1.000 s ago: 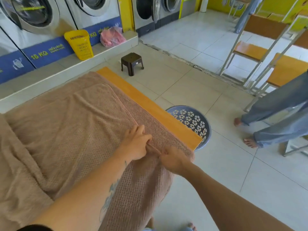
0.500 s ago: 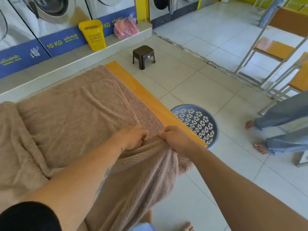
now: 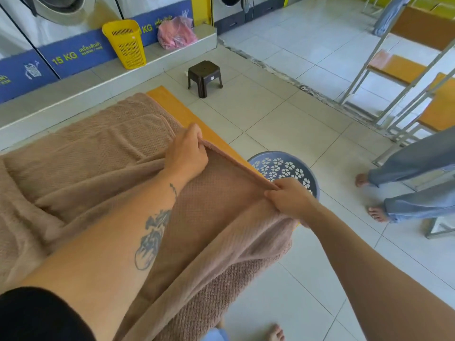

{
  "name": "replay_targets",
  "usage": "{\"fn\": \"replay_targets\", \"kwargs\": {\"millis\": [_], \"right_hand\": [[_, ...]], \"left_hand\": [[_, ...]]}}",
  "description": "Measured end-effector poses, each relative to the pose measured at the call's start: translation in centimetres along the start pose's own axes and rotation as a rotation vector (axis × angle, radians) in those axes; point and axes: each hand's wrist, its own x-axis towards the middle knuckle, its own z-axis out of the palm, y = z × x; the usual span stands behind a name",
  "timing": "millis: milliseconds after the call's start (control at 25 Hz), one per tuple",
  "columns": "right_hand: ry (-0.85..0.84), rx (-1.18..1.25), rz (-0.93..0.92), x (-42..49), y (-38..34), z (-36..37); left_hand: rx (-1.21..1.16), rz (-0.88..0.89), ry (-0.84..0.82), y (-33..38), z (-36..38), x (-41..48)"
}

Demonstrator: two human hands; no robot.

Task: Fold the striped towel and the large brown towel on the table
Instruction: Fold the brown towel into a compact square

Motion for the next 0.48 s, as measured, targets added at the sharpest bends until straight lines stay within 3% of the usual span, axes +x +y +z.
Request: {"fn": "replay_targets", "kwargs": {"millis": [80, 160, 280, 480], "right_hand": [[0.079, -0.11, 0.029, 0.3, 2.5, 0.7], [-0.052, -0.101, 0.113, 0.0, 4.7, 1.7], [-0.106, -0.111, 0.138, 0.0, 5.7, 2.2], [-0.059, -0.324, 0.054, -0.7, 6.5, 2.5]], "left_hand": [[-0.012, -0.026, -0.321, -0.7, 1.5, -1.3], [0.069, -0.07, -0.526, -1.4, 3.1, -3.2], [0.224, -0.033, -0.439, -1.9, 4.6, -5.3], [0.291, -0.072, -0.575, -2.4, 5.4, -6.8]]}}
